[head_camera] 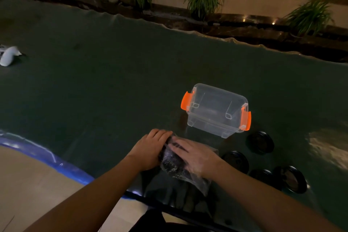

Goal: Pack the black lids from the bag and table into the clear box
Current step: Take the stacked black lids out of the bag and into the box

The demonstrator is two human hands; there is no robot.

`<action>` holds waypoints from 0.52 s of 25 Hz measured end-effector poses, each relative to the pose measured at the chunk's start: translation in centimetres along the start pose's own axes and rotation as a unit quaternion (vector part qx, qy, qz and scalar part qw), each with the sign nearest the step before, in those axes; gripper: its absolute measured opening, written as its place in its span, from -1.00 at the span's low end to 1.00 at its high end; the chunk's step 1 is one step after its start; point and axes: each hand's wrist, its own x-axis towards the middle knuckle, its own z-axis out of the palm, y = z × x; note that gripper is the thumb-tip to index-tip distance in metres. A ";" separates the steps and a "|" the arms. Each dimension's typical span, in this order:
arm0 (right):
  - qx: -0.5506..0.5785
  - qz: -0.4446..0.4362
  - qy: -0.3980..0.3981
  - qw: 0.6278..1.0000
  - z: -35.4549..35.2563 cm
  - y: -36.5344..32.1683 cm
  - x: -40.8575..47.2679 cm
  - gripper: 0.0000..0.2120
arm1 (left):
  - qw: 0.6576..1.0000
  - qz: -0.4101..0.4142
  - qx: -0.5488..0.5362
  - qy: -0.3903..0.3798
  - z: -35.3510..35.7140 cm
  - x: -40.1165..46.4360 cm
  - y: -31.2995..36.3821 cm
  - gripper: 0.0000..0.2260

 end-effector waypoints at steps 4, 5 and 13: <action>0.000 0.031 -0.005 1.000 0.4 -0.1 -0.1 -0.46 | 1.000 0.006 -0.003 0.005 0.3 -0.3 -0.3 -0.17; 0.006 0.027 -0.002 1.000 0.4 0.0 -0.2 -0.47 | 1.000 0.006 -0.003 0.006 0.3 -0.3 -0.3 -0.17; 0.012 0.016 -0.048 0.999 0.0 0.3 -0.4 -0.40 | 0.999 0.036 0.020 0.000 0.6 0.0 -0.8 -0.20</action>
